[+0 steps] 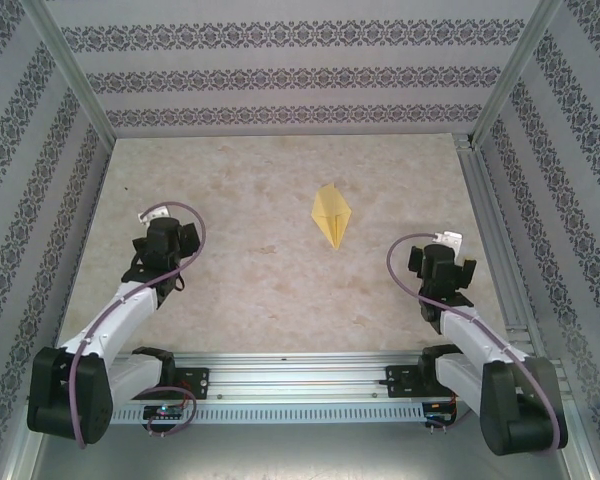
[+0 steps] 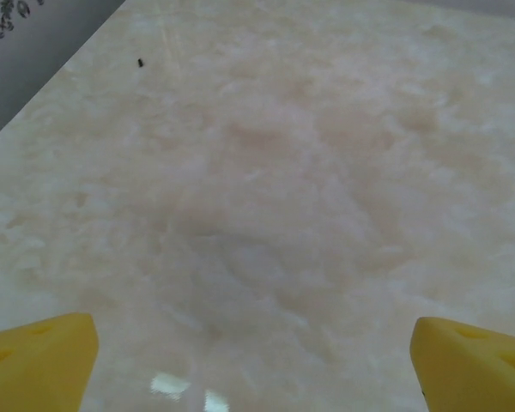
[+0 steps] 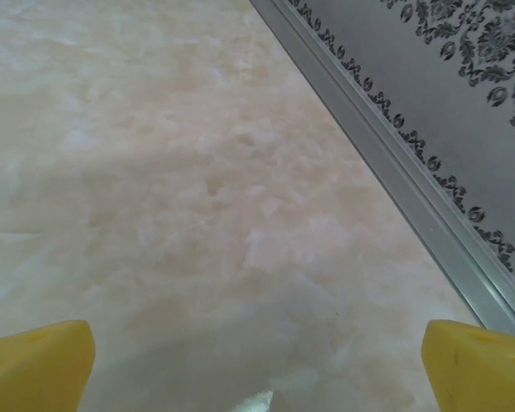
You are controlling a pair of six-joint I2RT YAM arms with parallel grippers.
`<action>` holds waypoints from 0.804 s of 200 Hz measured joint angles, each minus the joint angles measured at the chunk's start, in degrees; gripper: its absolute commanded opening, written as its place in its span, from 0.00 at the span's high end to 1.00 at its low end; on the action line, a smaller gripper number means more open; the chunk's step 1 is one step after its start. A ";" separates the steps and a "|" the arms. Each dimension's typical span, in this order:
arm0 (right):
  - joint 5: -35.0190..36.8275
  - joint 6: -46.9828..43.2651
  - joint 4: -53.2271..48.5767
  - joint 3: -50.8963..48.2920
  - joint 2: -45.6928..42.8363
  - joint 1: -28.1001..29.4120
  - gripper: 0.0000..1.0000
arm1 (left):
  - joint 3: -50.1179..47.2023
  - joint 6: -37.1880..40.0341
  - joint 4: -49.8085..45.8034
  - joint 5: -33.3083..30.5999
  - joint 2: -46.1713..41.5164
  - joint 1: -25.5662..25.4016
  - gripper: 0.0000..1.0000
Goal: Fold a paper plane with a square sheet of paper (pick it up from the middle)
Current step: Reset both arms
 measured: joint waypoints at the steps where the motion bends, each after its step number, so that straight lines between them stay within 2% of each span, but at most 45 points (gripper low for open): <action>1: -0.24 0.00 0.42 0.09 0.35 -0.09 0.02 | -0.24 0.35 0.20 -0.04 0.00 0.00 0.03; 30: -5.01 -0.44 8.74 3.34 7.78 -1.03 0.02 | -5.68 7.13 11.26 -0.35 2.80 0.00 0.02; 63: -10.86 -1.14 19.52 7.08 17.14 -1.81 0.02 | -6.36 13.64 25.20 3.06 13.16 0.00 0.00; 86: -14.10 -1.88 21.09 9.99 20.59 -1.79 0.02 | -6.45 16.61 34.80 5.97 18.36 0.11 0.01; 108: -16.70 -4.02 24.28 11.56 22.58 -1.79 0.02 | -5.11 18.05 39.21 8.85 24.06 0.81 0.00; 143: -18.73 -4.68 40.00 6.34 28.63 -3.02 0.02 | -6.05 18.45 45.86 14.25 27.96 3.93 0.00; 161: -18.36 -4.59 39.65 5.03 30.03 -3.34 0.02 | -6.14 18.43 47.21 15.39 28.02 4.26 0.00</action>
